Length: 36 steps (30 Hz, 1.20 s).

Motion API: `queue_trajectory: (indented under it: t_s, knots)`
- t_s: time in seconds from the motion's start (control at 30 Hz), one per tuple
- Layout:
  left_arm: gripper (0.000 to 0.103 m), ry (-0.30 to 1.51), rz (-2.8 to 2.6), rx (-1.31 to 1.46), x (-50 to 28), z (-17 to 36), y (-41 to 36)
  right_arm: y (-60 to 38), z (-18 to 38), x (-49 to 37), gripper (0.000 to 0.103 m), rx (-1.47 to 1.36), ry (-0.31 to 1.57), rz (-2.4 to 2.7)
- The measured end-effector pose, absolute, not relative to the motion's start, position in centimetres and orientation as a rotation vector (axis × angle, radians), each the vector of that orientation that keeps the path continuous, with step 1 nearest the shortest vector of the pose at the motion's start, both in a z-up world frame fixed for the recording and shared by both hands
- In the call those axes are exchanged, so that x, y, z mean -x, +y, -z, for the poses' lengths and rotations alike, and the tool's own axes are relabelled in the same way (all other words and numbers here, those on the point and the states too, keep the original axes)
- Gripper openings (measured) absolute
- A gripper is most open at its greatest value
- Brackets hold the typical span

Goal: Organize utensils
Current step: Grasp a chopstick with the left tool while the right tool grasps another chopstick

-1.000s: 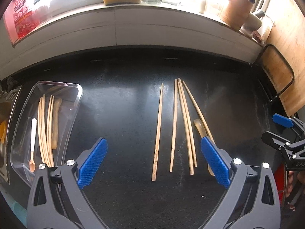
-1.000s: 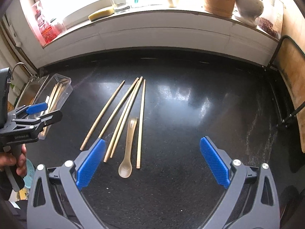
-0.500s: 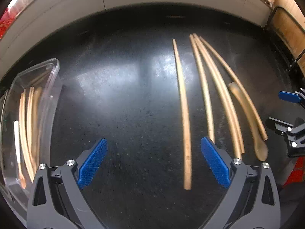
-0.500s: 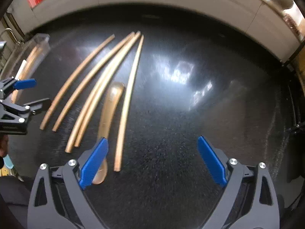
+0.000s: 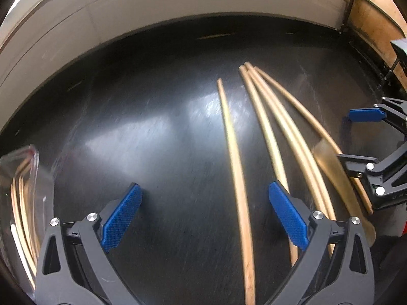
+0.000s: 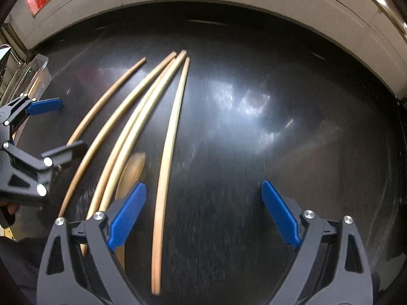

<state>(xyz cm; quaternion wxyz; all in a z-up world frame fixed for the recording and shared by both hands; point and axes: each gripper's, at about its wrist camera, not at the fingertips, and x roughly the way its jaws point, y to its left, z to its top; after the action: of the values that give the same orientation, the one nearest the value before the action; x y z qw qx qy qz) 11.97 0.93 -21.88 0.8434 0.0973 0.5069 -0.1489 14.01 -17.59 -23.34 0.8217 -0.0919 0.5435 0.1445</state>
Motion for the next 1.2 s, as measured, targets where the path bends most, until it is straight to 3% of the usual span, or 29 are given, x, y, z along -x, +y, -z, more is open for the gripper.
queue_trajectory:
  t_s: [0.17,0.27,0.3,0.33,0.37,0.4,0.43,0.53,0.83,1.2]
  knots:
    - [0.097,1.034,0.308,-0.194,-12.1,21.9,-0.1,-16.5,22.9,-15.4,0.074,0.199,1.136,-0.328]
    - [0.096,1.029,0.305,-0.191,-11.9,21.8,-0.2,-15.8,22.4,-15.9,0.052,0.200,1.123,-0.342]
    - [0.091,1.028,0.302,-0.188,-12.0,21.7,-0.7,-15.8,22.4,-15.9,0.036,0.200,1.123,-0.342]
    - [0.078,1.019,0.302,-0.186,-11.9,21.6,-0.6,-15.1,22.1,-16.0,0.017,0.204,1.122,-0.355]
    - [0.067,1.003,0.309,-0.189,-11.7,21.3,-0.5,-15.0,22.1,-16.1,0.014,0.205,1.125,-0.355]
    - [0.043,0.997,0.312,-0.191,-11.5,21.0,-0.4,-14.8,22.1,-16.2,0.012,0.201,1.127,-0.359]
    - [0.027,1.001,0.317,-0.192,-11.6,20.8,-0.6,-14.8,22.0,-16.2,0.009,0.195,1.131,-0.361]
    - [0.006,1.027,0.342,-0.162,-11.7,20.4,-0.8,-14.8,22.2,-16.7,0.008,0.187,1.149,-0.368]
    - [0.006,1.091,0.302,-0.073,-11.3,19.6,0.6,-17.2,19.6,-15.2,0.008,0.103,1.133,-0.346]
    - [0.006,1.075,0.146,0.028,-8.5,12.4,3.8,-17.8,13.4,-11.6,0.008,0.039,1.055,-0.351]
